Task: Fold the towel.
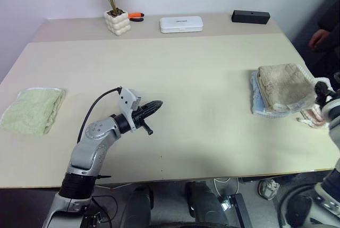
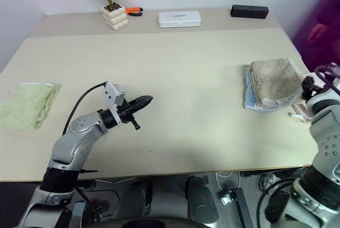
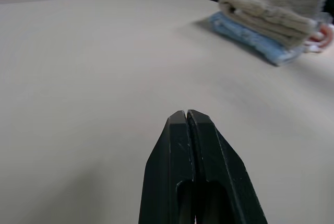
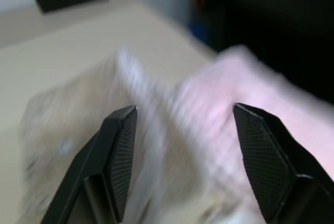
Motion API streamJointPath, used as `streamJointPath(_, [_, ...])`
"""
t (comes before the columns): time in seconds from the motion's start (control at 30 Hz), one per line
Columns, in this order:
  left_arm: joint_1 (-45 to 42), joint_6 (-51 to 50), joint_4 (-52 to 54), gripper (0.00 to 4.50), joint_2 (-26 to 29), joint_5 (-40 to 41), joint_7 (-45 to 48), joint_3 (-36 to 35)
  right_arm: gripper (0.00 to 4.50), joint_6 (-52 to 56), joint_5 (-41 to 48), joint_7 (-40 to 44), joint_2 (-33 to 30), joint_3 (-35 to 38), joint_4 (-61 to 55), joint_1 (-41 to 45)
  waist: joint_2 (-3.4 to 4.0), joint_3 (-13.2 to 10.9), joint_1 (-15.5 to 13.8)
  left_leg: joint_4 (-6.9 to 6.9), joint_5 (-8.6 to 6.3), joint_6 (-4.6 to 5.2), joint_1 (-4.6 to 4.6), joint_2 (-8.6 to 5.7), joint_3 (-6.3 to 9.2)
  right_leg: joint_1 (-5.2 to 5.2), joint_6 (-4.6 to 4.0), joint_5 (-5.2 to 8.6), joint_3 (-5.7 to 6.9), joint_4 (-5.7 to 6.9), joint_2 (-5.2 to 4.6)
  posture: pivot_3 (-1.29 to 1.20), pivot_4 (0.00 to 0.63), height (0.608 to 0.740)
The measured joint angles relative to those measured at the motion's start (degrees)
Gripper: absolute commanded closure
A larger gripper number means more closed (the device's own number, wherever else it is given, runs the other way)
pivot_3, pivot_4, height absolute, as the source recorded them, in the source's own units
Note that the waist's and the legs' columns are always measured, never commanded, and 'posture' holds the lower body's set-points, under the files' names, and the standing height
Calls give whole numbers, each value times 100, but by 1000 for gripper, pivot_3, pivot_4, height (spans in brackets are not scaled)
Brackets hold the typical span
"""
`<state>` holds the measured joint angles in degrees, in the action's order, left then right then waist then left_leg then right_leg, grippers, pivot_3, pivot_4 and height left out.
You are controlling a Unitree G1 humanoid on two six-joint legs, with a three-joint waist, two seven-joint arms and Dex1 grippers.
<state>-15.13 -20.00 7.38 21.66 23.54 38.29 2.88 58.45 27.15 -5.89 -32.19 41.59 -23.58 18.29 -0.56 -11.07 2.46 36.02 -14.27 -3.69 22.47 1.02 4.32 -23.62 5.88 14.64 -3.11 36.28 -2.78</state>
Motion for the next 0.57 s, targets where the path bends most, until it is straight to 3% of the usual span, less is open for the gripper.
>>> streamJointPath(0.1, [-177,351,-338,4500,1,-287,-292,-177,1543,-464,-160,515,-367,-441,1,-80,0,0,12,-1,0,0,-2,1,0,0,3,-2,-1,1,3,0,150,737])
streamJointPath(0.23, [-310,976,-924,4500,210,-740,-719,-612,1543,-1080,-151,1815,-911,-1666,-305,-255,0,0,15,-4,-1,1,-4,5,1,0,6,-2,-2,0,8,0,150,737])
streamJointPath(0.57, [1019,856,-53,4500,558,-587,-574,-1057,1543,-1884,-1,3662,-831,-3321,297,-293,-12,-5,-66,4,-1,1,5,-2,-1,6,4,1,1,-14,-9,0,150,737])
